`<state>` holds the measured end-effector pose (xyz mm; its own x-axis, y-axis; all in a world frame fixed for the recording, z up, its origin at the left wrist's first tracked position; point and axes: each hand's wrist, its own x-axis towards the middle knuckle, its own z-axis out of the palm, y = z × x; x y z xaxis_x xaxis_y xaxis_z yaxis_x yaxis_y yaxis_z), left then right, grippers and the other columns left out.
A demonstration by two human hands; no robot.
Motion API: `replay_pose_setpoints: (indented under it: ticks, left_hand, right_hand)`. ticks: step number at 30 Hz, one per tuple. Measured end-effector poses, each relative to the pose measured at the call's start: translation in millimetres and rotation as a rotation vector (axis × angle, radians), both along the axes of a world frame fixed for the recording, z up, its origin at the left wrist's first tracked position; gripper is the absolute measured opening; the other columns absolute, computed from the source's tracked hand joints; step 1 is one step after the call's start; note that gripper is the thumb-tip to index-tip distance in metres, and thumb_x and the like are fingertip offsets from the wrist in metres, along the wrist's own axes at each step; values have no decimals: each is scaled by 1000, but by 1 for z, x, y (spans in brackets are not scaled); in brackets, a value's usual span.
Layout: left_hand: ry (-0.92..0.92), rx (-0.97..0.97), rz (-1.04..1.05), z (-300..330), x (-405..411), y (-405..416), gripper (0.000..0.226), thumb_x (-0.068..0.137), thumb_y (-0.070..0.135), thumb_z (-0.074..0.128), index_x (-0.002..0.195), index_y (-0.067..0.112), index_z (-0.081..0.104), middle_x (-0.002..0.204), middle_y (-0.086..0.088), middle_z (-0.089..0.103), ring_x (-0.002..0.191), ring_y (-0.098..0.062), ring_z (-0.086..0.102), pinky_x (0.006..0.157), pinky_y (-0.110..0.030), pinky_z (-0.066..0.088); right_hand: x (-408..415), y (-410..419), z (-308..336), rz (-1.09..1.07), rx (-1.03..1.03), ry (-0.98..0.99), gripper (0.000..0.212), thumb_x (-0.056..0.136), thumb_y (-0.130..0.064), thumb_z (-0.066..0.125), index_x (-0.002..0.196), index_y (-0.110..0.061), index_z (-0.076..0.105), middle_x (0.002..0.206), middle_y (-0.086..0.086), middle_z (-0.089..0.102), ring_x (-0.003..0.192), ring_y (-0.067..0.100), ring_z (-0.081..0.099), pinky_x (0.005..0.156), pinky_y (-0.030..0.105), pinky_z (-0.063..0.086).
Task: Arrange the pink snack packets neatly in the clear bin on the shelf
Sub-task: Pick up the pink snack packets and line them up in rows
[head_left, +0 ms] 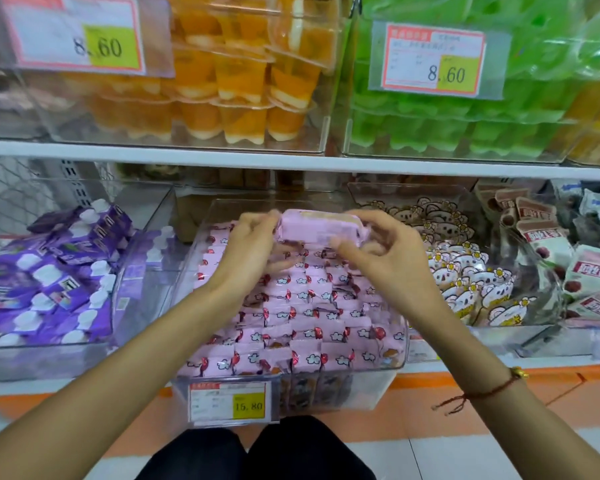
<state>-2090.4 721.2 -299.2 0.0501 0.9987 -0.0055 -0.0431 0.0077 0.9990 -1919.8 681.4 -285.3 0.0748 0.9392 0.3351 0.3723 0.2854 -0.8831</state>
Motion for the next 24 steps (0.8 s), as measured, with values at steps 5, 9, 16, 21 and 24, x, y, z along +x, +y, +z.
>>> replay_pose_setpoints:
  ticks: [5, 9, 16, 21, 24]
  left_hand:
    - [498, 464, -272, -2, -14, -5, 48, 85, 53, 53, 130, 39, 45, 133, 16, 44, 120, 6, 41, 95, -13, 36]
    - [360, 463, -193, -3, -11, -2, 18, 91, 27, 59, 109, 29, 60, 107, 12, 63, 94, 5, 58, 74, -9, 45]
    - [261, 389, -174, -9, 7, 0, 21, 90, 31, 59, 109, 23, 63, 106, 9, 63, 85, 12, 60, 67, -8, 49]
    - [640, 424, -211, -15, 10, 24, 47, 91, 49, 50, 132, 25, 49, 130, 6, 54, 108, -2, 55, 87, -25, 49]
    - [1120, 506, -203, -24, 4, 53, 51, 98, 47, 38, 144, 23, 35, 150, 0, 36, 135, -22, 36, 107, -41, 34]
  right_hand:
    - [10, 6, 9, 67, -365, 311, 31, 75, -33, 74, 86, -5, 69, 79, 14, 74, 64, 14, 69, 63, 21, 57]
    - [13, 7, 14, 90, -443, 388, 55, 76, -60, 57, 89, -8, 69, 80, 12, 74, 64, 16, 71, 51, 18, 54]
    - [21, 11, 13, 143, -269, 465, 24, 89, -6, 56, 111, -15, 57, 90, 4, 69, 78, 15, 69, 63, 20, 53]
    - [23, 28, 4, -123, -53, 209, 35, 83, -8, 70, 113, -7, 52, 82, -3, 63, 61, -2, 64, 60, 11, 48]
    - [27, 59, 2, -354, 47, -81, 36, 80, -13, 73, 110, -8, 54, 85, -4, 58, 76, 9, 59, 68, 15, 42]
